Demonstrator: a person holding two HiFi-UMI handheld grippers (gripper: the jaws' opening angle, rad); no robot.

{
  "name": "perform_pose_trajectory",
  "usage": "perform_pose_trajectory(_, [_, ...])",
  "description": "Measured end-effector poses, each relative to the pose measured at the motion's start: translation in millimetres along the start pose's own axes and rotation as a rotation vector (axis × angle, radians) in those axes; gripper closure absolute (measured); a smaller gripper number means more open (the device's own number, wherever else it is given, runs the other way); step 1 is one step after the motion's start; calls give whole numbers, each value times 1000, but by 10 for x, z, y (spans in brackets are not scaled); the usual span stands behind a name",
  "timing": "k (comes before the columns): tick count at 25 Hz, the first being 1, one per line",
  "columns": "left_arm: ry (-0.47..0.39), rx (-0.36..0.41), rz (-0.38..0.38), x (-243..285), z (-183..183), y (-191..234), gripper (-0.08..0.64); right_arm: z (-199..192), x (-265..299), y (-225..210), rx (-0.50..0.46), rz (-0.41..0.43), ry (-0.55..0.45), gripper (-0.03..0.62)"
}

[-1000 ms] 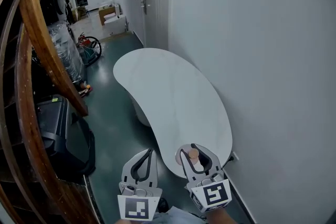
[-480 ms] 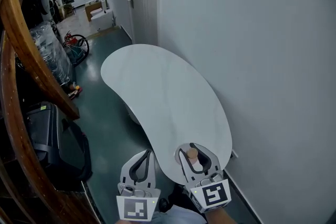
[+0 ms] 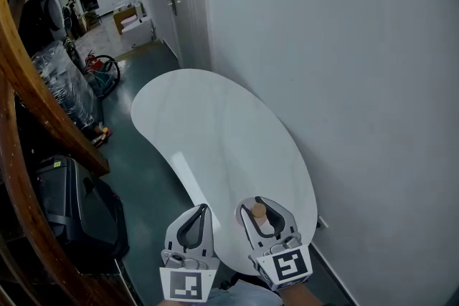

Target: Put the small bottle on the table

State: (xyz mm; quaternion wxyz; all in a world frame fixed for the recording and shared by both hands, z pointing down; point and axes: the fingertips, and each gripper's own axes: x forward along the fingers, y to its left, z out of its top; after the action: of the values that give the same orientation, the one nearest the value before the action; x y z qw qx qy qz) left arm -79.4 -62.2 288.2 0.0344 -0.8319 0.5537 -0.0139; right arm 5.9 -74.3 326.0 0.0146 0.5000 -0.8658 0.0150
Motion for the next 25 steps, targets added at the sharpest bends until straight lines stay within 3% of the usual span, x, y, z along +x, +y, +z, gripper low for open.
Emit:
perform_pose_trajectory(10, [-40,54,69,425,190,78,560,123,401,-310,9,71,-12,465])
perform_pose_trajectory(14, [-6,34,70,534,92,89,560,158,495,-381,-24,80,-55,465])
perform_pose_trajectory(19, [56,-11,66,690,-162,166,560,-59,646,-483,4,57,15,465])
perform_pose_trajectory(21, [81,56,21,748,-253,153,560,-197,673,-515,23,43,61,465])
perform_pose_trajectory(23, [98,226,-68,818,-286,122,560,-301,695,-528,39,33,94,465])
perform_pose_trajectory(24, [108,254,-89,843,-316,122,560,-342,712,-529,43,30,105,465])
perform_pose_trajectory(25, [122,192,-73,856,-373,142,560,-379,733,-528,44,27,114,465])
